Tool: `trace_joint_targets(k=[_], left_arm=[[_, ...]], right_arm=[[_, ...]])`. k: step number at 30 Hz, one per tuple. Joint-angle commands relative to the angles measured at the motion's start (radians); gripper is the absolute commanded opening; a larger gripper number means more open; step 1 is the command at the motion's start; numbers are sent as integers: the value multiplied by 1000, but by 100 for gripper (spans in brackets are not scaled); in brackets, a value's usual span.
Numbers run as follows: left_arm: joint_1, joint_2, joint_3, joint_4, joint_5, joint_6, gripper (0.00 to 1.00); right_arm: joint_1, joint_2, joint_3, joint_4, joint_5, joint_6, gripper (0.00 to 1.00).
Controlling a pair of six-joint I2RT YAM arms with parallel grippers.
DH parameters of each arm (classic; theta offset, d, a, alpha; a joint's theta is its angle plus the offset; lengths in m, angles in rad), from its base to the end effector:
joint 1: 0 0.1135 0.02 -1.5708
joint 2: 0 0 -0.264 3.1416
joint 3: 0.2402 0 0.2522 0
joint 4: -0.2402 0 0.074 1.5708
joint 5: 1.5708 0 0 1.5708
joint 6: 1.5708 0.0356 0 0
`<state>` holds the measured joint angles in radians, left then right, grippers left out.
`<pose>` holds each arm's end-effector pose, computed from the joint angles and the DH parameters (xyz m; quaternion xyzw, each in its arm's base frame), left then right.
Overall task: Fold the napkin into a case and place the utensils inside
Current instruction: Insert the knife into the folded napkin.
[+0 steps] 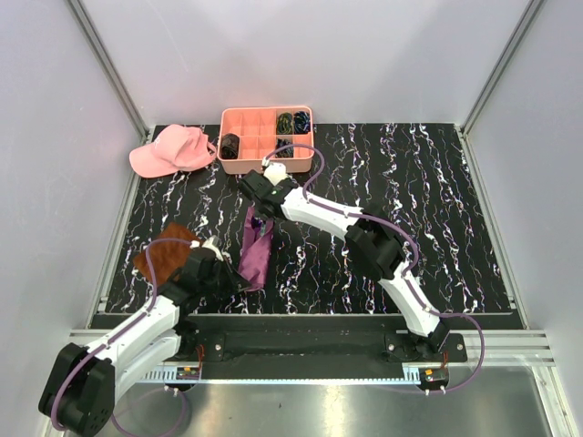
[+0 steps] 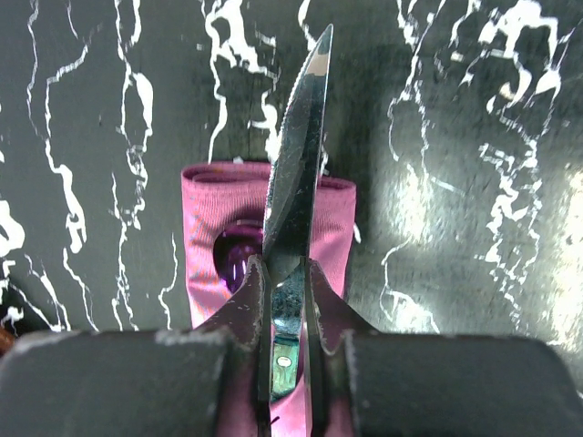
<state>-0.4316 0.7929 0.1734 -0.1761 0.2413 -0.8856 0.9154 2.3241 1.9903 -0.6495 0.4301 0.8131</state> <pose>0.1281 -0.0684 0.1306 -0.1625 0.9057 -0.3178 0.2285 0.3230 0.3958 0.1940 0.0139 0.9371 0.0825 0.3390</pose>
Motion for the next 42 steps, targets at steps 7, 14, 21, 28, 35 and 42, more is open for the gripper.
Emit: trace_joint_targets(k=[7,14,21,28,35,42], left_arm=[[-7,6,-3,52,16,-6,0],[-9,3,0,52,16,-6,0],[-10,0,5,49,16,-6,0],[-10,0,8,50,18,-3,0],[-10,-17,24,38,30,10,0],[-10,-106,89,-42,36,51,2]], right_arm=[[26,-107,-53,-38,-79,72,1],[40,-123,-87,-41,-117,93,2],[48,-123,-114,-41,-145,133,4],[50,-135,-143,-41,-149,147,10],[48,-138,-116,-42,-134,101,41],[48,-154,-59,-55,-77,-24,59]])
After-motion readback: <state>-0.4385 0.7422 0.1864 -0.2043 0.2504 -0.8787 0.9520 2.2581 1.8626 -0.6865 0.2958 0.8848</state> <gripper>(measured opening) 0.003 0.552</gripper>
